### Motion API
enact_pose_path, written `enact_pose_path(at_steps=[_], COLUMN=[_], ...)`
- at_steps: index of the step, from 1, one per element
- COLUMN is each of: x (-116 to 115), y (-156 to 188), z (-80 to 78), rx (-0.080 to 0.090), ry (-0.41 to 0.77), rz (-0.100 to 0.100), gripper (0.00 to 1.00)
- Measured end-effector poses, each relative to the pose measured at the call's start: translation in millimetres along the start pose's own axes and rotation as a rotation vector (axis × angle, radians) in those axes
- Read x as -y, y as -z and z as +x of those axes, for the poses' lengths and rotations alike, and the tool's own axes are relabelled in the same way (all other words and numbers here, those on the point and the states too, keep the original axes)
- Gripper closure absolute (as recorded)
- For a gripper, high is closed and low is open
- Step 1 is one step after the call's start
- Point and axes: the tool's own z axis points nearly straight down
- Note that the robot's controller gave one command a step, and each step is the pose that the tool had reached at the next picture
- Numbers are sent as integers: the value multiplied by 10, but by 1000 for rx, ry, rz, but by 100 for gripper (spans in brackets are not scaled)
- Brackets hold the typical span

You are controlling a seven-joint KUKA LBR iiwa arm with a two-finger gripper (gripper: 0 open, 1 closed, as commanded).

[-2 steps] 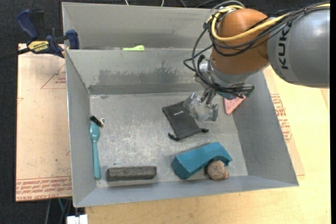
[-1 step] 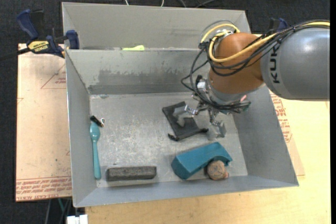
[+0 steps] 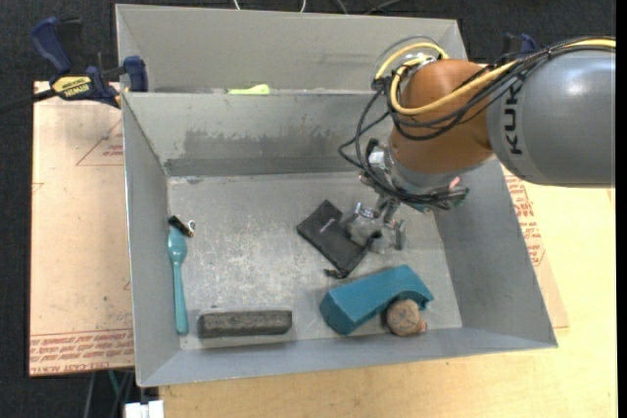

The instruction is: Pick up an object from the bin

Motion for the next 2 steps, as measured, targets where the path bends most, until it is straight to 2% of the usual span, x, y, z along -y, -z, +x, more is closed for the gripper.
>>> enact_pose_path(at_steps=[1,2], x=[0,-24], y=[1,622], z=[0,30], rx=[0,0], ry=[0,37], rz=[0,-4], gripper=[100,100])
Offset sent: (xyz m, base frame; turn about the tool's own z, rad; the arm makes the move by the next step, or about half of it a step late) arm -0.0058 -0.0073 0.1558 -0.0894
